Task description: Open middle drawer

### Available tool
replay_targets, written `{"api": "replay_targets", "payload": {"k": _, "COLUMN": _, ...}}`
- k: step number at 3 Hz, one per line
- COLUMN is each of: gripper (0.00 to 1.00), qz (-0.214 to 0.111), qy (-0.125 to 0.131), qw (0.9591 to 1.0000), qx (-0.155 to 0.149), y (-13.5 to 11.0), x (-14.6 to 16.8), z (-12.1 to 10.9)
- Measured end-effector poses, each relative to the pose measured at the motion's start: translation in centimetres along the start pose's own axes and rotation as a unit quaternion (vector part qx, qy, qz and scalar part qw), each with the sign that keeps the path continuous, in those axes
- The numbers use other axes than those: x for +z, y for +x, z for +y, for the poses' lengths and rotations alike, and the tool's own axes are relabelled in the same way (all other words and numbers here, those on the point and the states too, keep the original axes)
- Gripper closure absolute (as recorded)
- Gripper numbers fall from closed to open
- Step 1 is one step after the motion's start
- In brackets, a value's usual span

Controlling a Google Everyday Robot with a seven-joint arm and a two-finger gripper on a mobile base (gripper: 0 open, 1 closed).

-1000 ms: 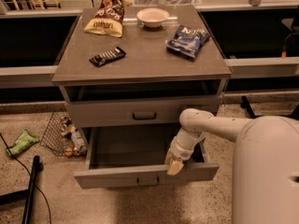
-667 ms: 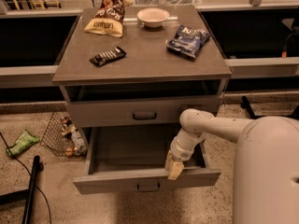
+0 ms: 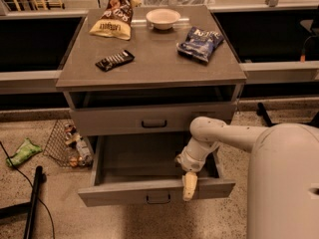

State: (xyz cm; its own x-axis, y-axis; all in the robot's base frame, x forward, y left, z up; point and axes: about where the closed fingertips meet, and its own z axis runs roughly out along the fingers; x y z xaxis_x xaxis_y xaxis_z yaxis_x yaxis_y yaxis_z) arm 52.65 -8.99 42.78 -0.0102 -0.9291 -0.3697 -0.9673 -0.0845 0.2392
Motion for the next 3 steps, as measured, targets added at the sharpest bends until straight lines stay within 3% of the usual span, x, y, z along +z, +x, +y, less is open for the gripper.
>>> {"api": "replay_targets", "payload": {"k": 1, "gripper": 0.00, "qz": 0.013, "qy": -0.013, "qw": 0.9998, "qx": 0.010, "y": 0.7, "x": 1.1, "z": 1.6}}
{"api": "replay_targets", "payload": {"k": 2, "gripper": 0.17, "qz": 0.017, "qy": -0.024, "qw": 0.9992, "qx": 0.028, "y": 1.7, "x": 2.2, "z": 4.0}}
{"api": "replay_targets", "payload": {"k": 3, "gripper": 0.20, "qz": 0.016, "qy": -0.031, "qw": 0.9985, "qx": 0.043, "y": 2.5, "x": 2.9, "z": 5.4}}
